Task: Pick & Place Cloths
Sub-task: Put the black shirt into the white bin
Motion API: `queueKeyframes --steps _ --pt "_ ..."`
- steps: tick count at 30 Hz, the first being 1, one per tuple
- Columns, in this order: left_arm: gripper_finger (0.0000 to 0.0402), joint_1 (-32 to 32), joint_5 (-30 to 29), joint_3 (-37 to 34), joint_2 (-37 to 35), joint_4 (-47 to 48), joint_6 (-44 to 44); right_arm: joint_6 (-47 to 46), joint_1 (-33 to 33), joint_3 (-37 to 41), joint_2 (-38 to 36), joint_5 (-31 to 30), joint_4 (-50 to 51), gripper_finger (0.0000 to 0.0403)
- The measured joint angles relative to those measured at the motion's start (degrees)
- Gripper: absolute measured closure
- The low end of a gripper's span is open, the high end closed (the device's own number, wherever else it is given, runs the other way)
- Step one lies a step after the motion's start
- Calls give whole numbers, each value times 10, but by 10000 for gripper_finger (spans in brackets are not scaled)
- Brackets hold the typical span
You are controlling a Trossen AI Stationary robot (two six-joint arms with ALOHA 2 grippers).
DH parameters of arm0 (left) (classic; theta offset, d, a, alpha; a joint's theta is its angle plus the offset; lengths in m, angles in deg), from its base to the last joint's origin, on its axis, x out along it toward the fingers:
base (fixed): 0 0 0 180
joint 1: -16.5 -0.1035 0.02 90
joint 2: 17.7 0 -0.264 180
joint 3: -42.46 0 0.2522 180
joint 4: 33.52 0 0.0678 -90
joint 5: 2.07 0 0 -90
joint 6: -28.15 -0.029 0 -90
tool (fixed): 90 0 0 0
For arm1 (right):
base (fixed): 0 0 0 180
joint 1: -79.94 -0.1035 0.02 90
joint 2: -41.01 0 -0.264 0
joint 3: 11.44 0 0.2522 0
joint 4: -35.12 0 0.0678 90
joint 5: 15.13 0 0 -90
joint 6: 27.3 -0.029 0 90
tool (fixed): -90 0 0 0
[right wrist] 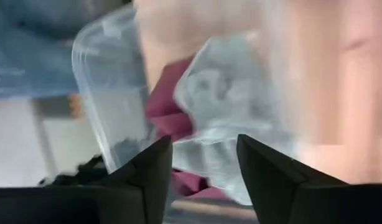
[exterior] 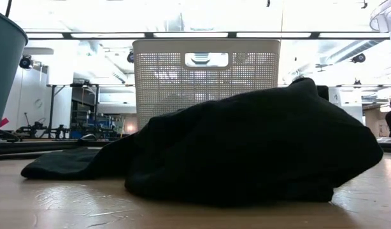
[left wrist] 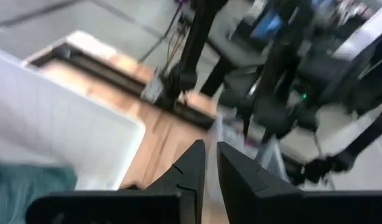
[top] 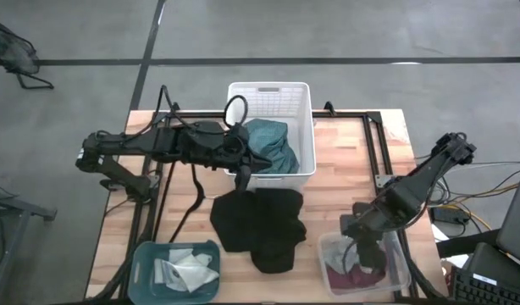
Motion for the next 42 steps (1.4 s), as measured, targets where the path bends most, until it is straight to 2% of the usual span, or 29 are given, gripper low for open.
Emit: queueKeyframes --steps 4,8,11,15,22,27,30,38,42 --pt "356 0 30 -3 0 68 0 18 10 -78 0 -131 65 209" --pt "357 4 55 -34 0 94 -31 37 36 -148 -1 -266 94 201" --pt "350 12 84 -64 4 96 -35 63 65 -190 -1 -327 93 200" --pt "333 29 120 -119 6 93 -36 87 103 -229 -1 -376 93 206" --pt "276 71 127 -207 6 51 -55 130 144 -249 -1 -394 89 222" --pt "237 98 122 -276 7 -18 -184 156 159 -239 -1 -394 88 231" --pt "232 107 122 -319 7 -47 -236 157 169 -229 1 -393 89 231" --pt "234 113 104 -413 10 -115 -227 151 172 -203 2 -390 89 214" --pt "234 113 56 -442 11 -115 -201 150 172 -202 2 -390 88 212"
